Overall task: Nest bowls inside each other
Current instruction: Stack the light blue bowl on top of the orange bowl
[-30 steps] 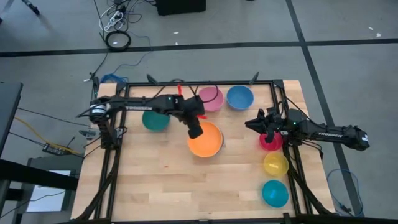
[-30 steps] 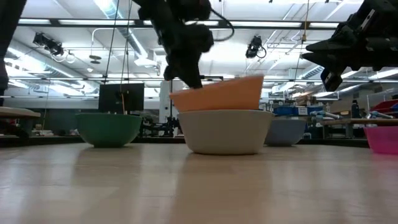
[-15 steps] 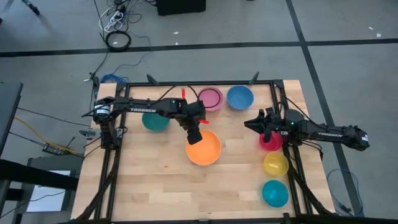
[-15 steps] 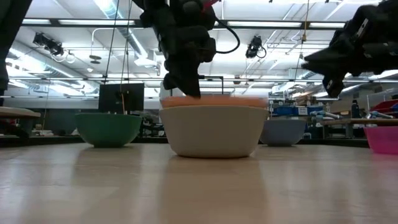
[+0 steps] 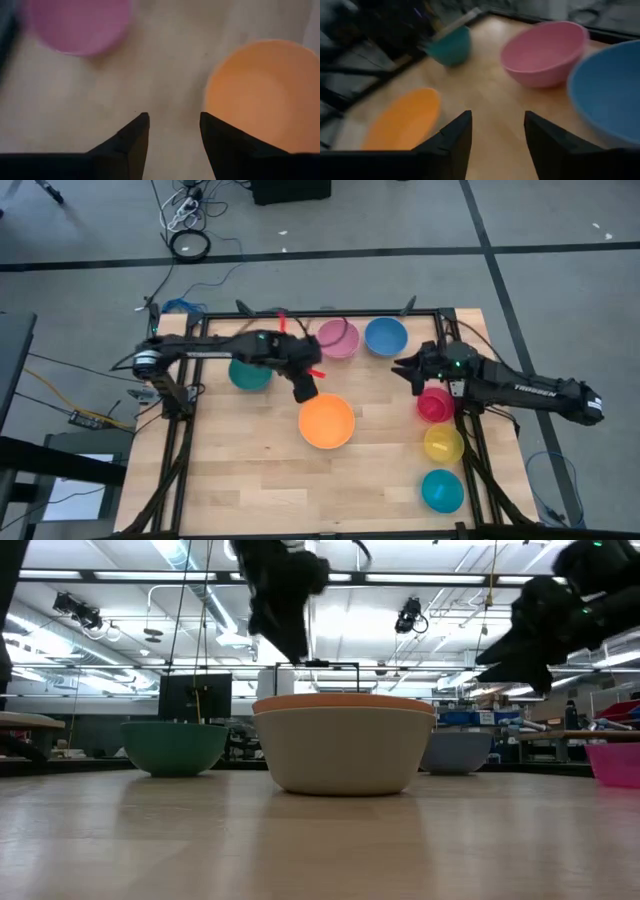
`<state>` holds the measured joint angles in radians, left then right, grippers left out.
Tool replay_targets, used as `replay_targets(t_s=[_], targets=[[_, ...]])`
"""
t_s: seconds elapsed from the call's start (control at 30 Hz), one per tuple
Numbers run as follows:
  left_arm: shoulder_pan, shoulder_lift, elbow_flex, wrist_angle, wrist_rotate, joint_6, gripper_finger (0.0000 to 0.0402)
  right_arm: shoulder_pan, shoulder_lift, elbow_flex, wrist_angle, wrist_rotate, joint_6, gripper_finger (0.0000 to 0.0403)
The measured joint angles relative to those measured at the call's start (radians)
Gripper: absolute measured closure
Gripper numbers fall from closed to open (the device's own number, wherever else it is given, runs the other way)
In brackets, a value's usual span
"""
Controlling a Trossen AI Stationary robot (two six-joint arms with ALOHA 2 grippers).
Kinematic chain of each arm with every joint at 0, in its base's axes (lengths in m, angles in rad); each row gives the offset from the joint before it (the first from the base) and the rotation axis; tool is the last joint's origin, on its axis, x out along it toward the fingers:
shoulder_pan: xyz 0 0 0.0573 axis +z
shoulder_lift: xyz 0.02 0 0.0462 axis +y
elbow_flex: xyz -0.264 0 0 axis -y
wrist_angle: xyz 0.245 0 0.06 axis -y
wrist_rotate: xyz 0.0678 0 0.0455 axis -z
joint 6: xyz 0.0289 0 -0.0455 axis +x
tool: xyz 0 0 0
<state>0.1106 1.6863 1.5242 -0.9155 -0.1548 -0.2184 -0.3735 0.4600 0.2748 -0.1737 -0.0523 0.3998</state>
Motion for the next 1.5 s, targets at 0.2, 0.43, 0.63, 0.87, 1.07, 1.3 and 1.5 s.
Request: replay_targets(t_s=[0.2, 0.43, 0.63, 0.87, 1.07, 1.3, 1.5], targets=[[0.012, -0.135, -0.005, -0.125, -0.134, -0.049, 0.0236, -0.037, 0.269, 0.230, -0.220, 0.000, -0.113, 0.0225], [-0.002, -0.213, -0.006, -0.312, -0.218, -0.176, 0.0239, -0.037, 0.623, 0.461, -0.338, 0.064, -0.232, 0.0225], [-0.054, -0.263, -0.007, -0.396, -0.270, -0.254, 0.0239, -0.039, 0.873, 0.615, -0.452, 0.142, -0.257, 0.0225], [-0.116, -0.338, -0.008, -0.491, -0.361, -0.368, 0.0239, -0.041, 1.006, 0.682, -0.498, 0.191, -0.280, 0.0237], [-0.173, -0.406, -0.009, -0.552, -0.418, -0.458, 0.0239, -0.048, 1.029, 0.688, -0.501, 0.204, -0.294, 0.0268], [-0.244, -0.447, -0.009, -0.613, -0.449, -0.552, 0.0239, -0.072, 1.028, 0.689, -0.538, 0.199, -0.300, 0.0345], [-0.308, -0.463, -0.010, -0.656, -0.487, -0.627, 0.0239, -0.075, 1.027, 0.689, -0.574, 0.161, -0.306, 0.0397]])
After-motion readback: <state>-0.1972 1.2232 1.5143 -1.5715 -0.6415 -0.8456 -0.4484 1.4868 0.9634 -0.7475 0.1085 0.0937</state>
